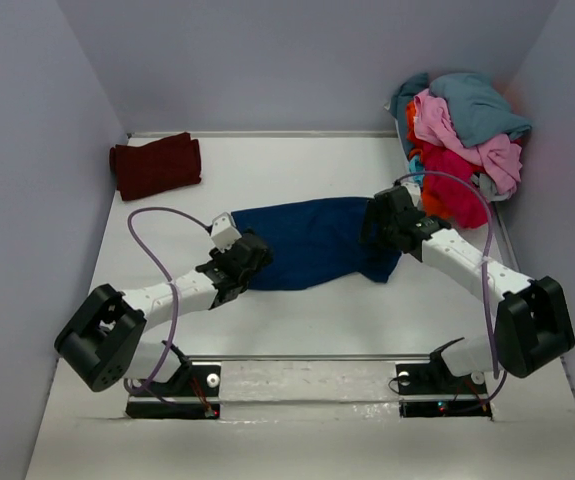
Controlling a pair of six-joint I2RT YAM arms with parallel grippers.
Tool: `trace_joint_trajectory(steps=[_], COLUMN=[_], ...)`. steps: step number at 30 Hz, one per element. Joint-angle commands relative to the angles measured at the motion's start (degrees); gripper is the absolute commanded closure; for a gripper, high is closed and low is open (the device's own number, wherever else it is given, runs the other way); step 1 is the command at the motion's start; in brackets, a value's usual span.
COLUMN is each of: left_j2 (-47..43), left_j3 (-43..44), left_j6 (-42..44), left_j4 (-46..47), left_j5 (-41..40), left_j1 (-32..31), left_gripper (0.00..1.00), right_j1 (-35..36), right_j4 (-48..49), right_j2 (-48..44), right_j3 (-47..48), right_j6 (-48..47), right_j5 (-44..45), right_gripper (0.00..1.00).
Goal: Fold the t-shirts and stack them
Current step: Flatten out the tshirt
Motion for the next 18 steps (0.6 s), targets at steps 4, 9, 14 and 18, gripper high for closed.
trace_joint_trajectory(steps=[4, 9, 14, 18], left_j2=[-0.2, 2.4, 7.1, 10.6], left_j3=[-2.3, -4.1, -3.3, -2.5], left_j6=[-3.2, -4.9, -5.8, -5.4], left_j4=[-1.6, 0.3, 1.2, 3.4], left_j5=[-3.0, -2.6, -2.7, -2.6], left_j1=[-1.9, -2.4, -3.8, -3.8], left_gripper=[0.24, 0.24, 0.24, 0.24], right_j1=[0.3, 0.8, 1.3, 1.3], right_j4=[0.5, 1.4, 3.4, 6.0], right_j2=[-3.9, -5.6, -5.6, -4.2], right_j3=[-7.7, -12.8, -16.5, -17.7], right_j6=[4.3, 6.3, 7.9, 8.0], right_j5=[-2.5, -4.0, -5.6, -6.2], right_gripper=[0.00, 0.00, 0.00, 0.02])
